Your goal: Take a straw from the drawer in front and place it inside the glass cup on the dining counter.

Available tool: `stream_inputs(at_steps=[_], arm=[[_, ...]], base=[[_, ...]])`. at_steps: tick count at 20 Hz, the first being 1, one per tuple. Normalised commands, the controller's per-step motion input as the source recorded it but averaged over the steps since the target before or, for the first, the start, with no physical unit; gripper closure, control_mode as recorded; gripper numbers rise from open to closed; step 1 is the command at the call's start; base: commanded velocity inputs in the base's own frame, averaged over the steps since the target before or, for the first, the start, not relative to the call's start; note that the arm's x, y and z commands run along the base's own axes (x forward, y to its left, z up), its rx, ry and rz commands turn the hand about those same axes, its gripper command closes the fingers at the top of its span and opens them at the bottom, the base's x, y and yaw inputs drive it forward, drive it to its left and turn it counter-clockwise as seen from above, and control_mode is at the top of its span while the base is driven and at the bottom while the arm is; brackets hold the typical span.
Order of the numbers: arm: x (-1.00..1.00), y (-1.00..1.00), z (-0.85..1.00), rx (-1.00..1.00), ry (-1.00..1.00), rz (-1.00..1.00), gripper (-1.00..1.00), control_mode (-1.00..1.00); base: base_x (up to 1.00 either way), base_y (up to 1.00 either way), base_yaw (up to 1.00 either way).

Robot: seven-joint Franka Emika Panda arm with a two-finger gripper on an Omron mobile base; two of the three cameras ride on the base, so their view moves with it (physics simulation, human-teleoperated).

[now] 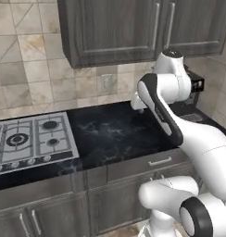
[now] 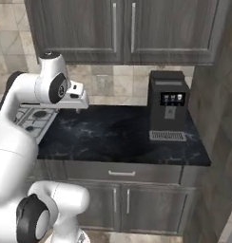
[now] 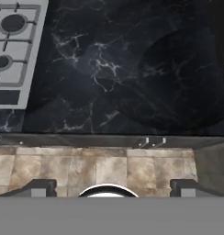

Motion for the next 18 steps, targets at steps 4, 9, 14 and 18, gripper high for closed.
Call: stream_inputs(at_steps=[4, 9, 14, 18], arm=[[0.00, 0.00, 0.00, 0.00, 0.00, 0.00, -1.00, 1.00], [0.00, 0.00, 0.00, 0.00, 0.00, 0.00, -1.00, 1.00], [0.00, 0.00, 0.00, 0.00, 0.00, 0.00, -1.00, 1.00], [0.00, 0.00, 0.00, 0.00, 0.00, 0.00, -1.00, 1.00]], base=[[-0.06, 0.41, -0.49], [-0.15, 0.26, -0.48], [-0.37, 0.09, -0.26], [-0.55, 0.00, -0.20]])
